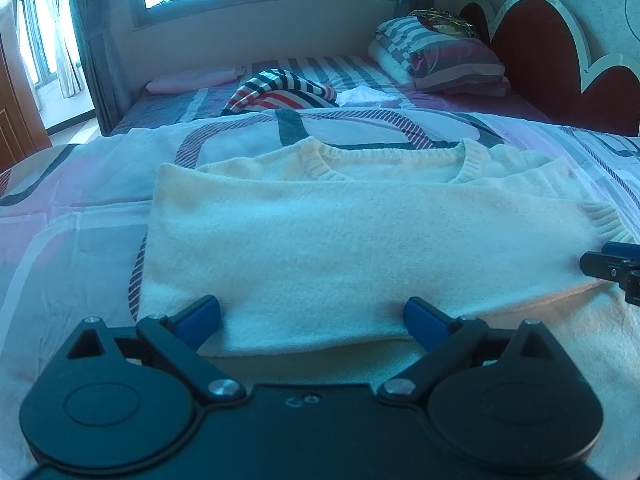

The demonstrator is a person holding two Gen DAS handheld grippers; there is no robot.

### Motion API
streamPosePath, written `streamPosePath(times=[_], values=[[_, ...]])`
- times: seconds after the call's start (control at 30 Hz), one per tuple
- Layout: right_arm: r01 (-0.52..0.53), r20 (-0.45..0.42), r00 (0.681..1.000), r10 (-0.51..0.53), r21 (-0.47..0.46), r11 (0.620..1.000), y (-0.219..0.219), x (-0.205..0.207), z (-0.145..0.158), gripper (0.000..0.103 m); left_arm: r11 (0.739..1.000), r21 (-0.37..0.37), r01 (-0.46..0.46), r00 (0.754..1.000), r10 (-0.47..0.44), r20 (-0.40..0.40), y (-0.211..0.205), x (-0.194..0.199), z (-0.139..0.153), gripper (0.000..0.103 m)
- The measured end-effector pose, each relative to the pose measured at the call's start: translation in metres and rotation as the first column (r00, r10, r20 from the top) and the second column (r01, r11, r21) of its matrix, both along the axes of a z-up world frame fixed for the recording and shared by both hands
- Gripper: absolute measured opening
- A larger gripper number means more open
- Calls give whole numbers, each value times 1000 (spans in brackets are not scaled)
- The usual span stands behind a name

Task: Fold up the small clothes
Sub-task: 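Grasp the sweater hem with the left gripper while the right gripper grasps beside it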

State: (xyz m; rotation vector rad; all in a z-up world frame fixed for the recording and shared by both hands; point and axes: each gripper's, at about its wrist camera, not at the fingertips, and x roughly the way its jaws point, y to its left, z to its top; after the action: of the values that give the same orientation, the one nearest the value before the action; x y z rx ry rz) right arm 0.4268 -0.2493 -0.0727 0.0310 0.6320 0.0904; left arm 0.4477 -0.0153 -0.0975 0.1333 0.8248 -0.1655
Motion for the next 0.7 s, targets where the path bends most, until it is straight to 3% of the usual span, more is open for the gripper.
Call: streamPosePath(times=[0.17, 0.5, 0.6, 0.7], values=[[17, 21, 1000, -18, 60, 998, -16, -9, 8, 40, 1000, 17, -9, 1000, 9, -10, -2, -2, 1, 99], [-42, -16, 999, 43, 60, 997, -27, -3, 6, 40, 996, 59, -73, 996, 75, -44, -9, -1, 6, 102], [-78, -22, 996, 81, 104, 991, -37, -11, 16, 40, 995, 85, -60, 995, 67, -76, -10, -22, 10, 91], [-100, -42, 993, 107, 157, 983, -59, -33, 21, 40, 996, 57, -74, 992, 79, -102, 8, -63, 13, 81]])
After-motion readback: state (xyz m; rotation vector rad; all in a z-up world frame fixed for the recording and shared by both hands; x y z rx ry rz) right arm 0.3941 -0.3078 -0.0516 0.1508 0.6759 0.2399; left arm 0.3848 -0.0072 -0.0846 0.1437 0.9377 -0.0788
